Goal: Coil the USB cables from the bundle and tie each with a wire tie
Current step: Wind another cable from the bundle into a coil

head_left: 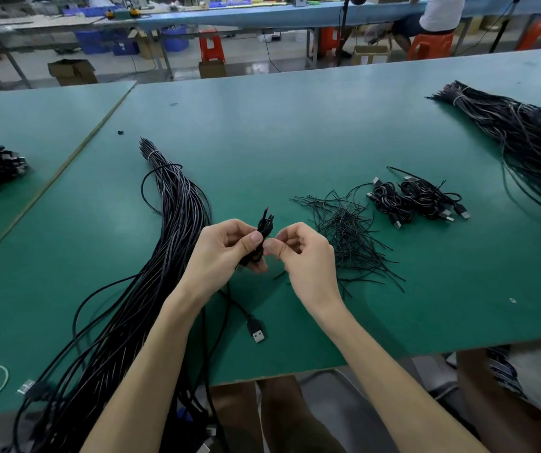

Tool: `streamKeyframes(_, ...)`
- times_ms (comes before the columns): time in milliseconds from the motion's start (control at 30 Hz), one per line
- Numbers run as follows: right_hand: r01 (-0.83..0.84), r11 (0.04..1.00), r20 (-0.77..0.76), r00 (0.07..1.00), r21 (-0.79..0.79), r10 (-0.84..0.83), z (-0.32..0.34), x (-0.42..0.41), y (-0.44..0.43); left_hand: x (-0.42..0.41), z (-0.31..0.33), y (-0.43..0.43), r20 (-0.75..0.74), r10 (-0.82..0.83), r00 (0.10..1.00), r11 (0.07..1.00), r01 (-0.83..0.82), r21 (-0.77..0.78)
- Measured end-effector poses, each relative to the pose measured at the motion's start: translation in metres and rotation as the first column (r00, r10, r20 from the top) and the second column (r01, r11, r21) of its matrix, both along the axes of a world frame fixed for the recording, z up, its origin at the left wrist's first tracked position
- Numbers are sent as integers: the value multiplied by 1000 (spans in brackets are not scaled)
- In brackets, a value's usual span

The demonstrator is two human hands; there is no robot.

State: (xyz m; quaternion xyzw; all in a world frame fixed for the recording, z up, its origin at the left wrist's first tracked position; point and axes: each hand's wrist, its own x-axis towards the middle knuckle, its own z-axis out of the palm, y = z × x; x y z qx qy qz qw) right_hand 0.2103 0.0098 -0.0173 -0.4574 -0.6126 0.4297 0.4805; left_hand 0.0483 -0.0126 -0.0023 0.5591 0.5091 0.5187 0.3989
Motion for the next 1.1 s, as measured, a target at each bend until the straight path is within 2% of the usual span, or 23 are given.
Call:
streamKeyframes(300,18,1000,-70,997,-22,-19,-1,1,2,1,0,-1,-130,-160,978,987,158,-29)
streamKeyframes(500,-55,998,-132,990,-32,50,-1,2,3,6,1,-4,-56,-166,984,986,164,-42)
streamKeyframes(667,-105,994,-163,982,-35,98,0,2,2,1,5,-6,32,-237,971,970,239,-47)
streamKeyframes(767,-119,992,-162,980,-34,112,2,2,2,1,6,-6,50,-213,976,974,216,-70)
streamKeyframes(1100,-88,996,-64,994,-22,86,0,-2,2,10,-2,1,-85,-75,994,993,66,-97)
